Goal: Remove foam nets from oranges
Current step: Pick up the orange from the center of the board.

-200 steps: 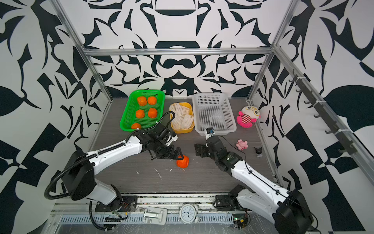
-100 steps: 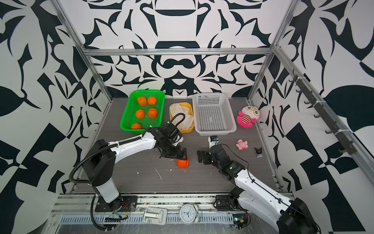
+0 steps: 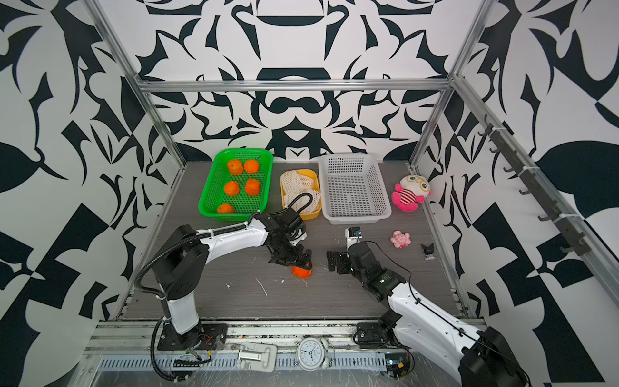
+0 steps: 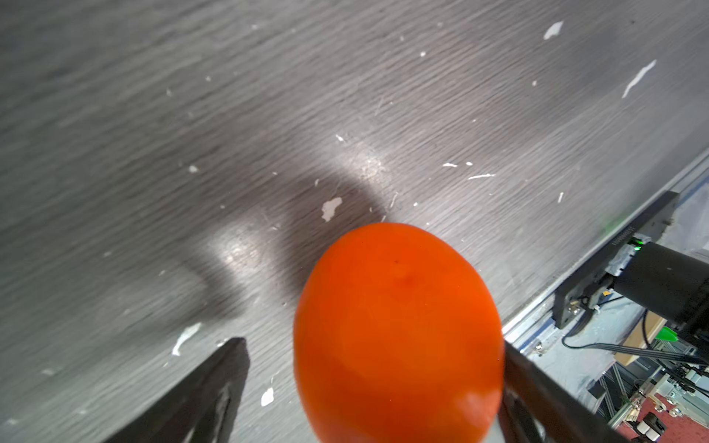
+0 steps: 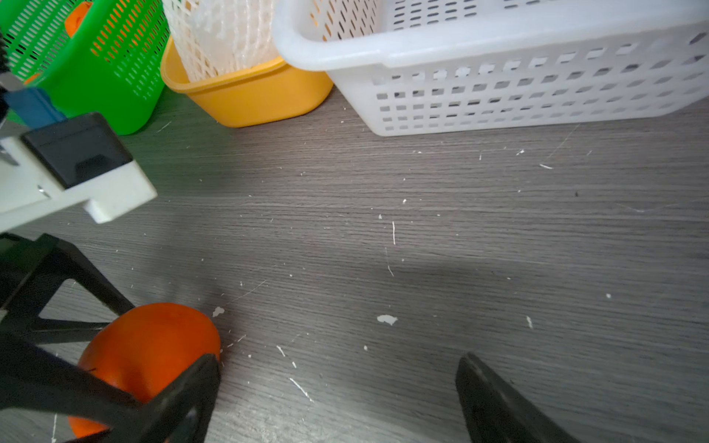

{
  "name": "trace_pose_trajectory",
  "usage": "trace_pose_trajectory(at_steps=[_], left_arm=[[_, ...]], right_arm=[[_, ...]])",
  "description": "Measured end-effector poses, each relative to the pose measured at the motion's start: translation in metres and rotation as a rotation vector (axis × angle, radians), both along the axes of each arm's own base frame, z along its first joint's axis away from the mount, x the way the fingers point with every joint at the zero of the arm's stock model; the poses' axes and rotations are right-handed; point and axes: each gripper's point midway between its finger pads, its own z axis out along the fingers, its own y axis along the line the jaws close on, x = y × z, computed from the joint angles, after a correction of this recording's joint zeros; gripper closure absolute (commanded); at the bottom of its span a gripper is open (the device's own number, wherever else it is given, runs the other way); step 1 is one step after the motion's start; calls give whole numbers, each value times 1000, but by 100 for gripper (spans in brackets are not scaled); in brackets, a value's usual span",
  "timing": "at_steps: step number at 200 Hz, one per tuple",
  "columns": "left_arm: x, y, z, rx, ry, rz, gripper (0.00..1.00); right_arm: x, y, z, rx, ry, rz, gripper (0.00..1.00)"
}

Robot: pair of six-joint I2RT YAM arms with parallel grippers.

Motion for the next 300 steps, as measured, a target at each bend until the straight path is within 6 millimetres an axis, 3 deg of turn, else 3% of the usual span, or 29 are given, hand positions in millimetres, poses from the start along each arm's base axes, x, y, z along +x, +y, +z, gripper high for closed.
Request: trace_pose_trajectory(at_steps=[124, 166, 300], left_arm=[[0, 0, -1, 4, -5, -5, 26], [2, 7, -1, 10, -17, 9, 36], [12, 28, 26, -66, -28, 75, 47]], right_arm=[[6, 4, -1, 10, -15, 1, 1], [6, 8, -15, -24, 37, 23, 1], [22, 29, 1, 17, 20, 64, 1]])
